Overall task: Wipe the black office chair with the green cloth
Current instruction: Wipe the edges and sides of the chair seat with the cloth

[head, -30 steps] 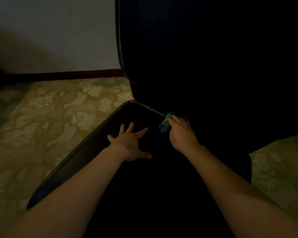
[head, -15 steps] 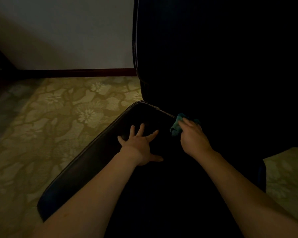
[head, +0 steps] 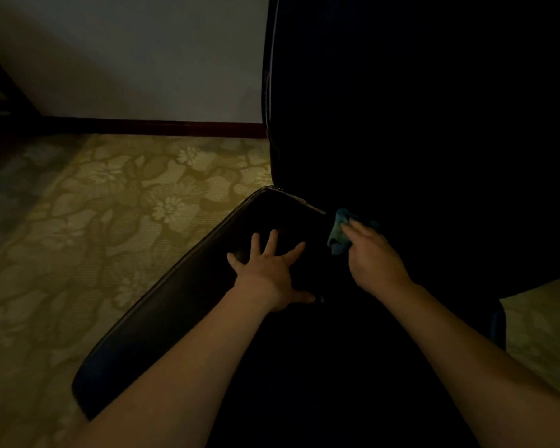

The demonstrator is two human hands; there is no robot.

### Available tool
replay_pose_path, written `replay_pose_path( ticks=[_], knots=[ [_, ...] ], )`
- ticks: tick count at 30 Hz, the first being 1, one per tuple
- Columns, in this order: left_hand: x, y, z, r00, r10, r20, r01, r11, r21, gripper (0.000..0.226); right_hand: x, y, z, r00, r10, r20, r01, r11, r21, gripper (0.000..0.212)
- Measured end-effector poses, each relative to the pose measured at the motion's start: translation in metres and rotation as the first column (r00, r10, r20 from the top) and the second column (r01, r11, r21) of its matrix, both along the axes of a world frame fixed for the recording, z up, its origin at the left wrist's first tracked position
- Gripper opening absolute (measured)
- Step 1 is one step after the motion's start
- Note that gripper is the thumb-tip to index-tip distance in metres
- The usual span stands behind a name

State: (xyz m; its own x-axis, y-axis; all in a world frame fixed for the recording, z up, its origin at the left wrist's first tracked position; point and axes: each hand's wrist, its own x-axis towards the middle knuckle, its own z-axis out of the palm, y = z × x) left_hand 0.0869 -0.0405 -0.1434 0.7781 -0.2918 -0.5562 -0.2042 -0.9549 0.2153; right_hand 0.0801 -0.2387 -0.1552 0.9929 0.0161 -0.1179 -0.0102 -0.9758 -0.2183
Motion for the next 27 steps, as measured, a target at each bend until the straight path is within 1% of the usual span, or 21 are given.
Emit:
replay_pose_path(
  ticks=[4,8,14,18,24,27],
  knots=[
    [-0.002,-0.002,0.002,1.000,0.004,-0.013,-0.004,1.000,0.018,0.103,0.010,0.019,-0.002,1.000,-0.013,0.028,0.014,1.000,-0.020,0.054],
    [-0.006,-0.003,0.006,0.999,0.041,-0.021,-0.041,0.999,0.027,0.103,0.027,0.042,-0.003,0.998,-0.023,0.054,0.024,1.000,-0.018,0.055],
    [-0.016,0.002,0.007,0.997,0.072,-0.019,-0.072,0.997,0.005,0.101,0.021,0.032,0.002,0.998,0.054,0.026,-0.054,0.999,0.000,0.053],
    [-0.022,0.003,0.008,0.996,0.088,-0.007,-0.088,0.996,0.005,0.100,0.009,0.026,0.001,0.999,0.017,0.029,-0.016,1.000,-0.021,0.052],
    [-0.021,-0.001,0.003,0.993,0.114,0.002,-0.114,0.993,0.032,0.101,0.031,0.063,0.004,0.999,-0.020,0.043,0.020,1.000,-0.012,0.050],
    [-0.021,0.002,0.001,0.993,0.116,0.011,-0.116,0.993,0.002,0.102,0.043,0.079,0.001,0.999,0.001,0.041,-0.003,0.999,0.039,0.052]
  ],
)
